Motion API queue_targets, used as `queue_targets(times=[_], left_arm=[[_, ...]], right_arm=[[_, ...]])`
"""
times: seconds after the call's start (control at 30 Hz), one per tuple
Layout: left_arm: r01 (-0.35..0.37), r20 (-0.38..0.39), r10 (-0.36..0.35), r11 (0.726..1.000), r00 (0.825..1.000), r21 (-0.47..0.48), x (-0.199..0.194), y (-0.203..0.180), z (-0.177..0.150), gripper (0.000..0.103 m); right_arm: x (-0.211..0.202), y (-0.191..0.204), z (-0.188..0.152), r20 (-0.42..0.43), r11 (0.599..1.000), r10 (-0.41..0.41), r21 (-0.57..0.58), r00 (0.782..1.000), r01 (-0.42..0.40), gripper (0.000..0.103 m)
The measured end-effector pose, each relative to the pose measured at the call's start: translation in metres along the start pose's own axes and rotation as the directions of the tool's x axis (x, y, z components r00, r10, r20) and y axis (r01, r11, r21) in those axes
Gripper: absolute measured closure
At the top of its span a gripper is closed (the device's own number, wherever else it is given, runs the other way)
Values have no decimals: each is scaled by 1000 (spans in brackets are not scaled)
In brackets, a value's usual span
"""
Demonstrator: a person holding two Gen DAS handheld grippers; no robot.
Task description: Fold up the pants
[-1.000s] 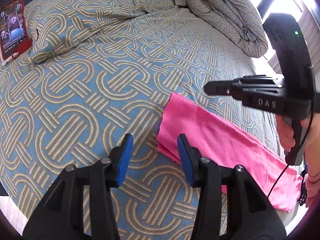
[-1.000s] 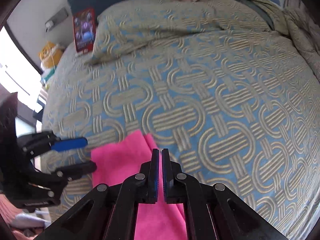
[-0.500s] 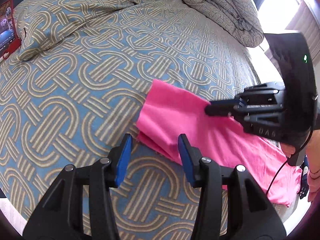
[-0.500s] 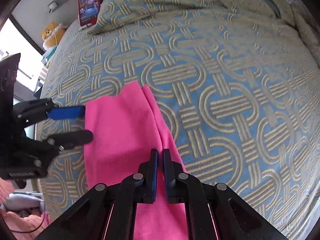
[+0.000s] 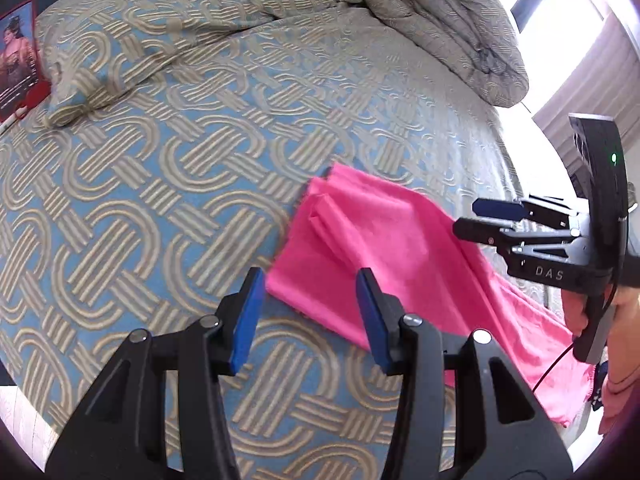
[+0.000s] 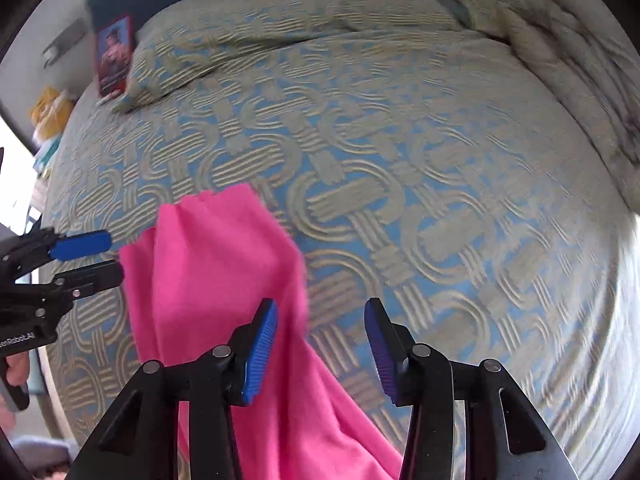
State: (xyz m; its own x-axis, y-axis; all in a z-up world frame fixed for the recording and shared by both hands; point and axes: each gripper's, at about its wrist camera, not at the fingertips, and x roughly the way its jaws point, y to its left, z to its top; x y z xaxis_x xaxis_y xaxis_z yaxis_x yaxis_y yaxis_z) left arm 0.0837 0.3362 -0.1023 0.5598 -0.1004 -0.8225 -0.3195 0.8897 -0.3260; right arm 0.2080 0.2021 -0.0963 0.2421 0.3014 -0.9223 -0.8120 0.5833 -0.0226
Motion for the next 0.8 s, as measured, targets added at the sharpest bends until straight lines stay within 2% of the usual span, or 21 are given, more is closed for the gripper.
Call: queue_targets(times=[0.07,0.1,0.13,0.23,0.27,0.33,0.4,0.47,0.57,0.63,0.7,0.8], left_arm=[[27,-16,-26,999,1000,23,7,-11,5,58],[20,-25,-20,999,999,32,14,-15,8,63],[8,-39,-7,999,999,40,21,-19,11,72],[0,-91,1,1000,996,21,43,-22,16,73],[-5,-94,7,1000,996,14,46,-22,17,79],[-16,-72,16,1000,997,-2,41,-21,19,98],[-14,-45,13,1000,999,-28,26,-18,16,98],[-53,-15,52,998,999,-15,7,-18,11,98],[-76,-39,75,997,996,-24,7,-9,6,97],[-151,-47,150,988,988,-32,18,1,4,95],[-184,-31,183,982,983,-39,20,9,2,76],[-240,21,242,968,970,-66,3,9,-1,75]], right_arm=[[-5,-1,-9,-6,1000,10,23,1000,-10,57],[-8,-4,-15,-16,1000,17,25,1000,-16,56],[-9,-6,-20,-27,999,20,26,999,-19,56],[-11,-10,-34,-58,1000,23,16,998,-22,55],[-10,-11,-38,-65,1000,23,13,998,-22,55],[-10,-12,-50,-70,1000,16,21,997,-15,55],[-7,-14,-54,-71,999,18,46,997,-14,54],[-11,-20,-59,-61,997,21,81,998,-16,54],[-21,-26,-73,-35,994,24,105,999,-21,52],[-23,-30,-87,-53,988,-74,129,996,80,52],[-31,-34,-109,-69,958,-211,181,975,220,52],[-67,-47,-163,-38,918,-282,279,959,281,52]])
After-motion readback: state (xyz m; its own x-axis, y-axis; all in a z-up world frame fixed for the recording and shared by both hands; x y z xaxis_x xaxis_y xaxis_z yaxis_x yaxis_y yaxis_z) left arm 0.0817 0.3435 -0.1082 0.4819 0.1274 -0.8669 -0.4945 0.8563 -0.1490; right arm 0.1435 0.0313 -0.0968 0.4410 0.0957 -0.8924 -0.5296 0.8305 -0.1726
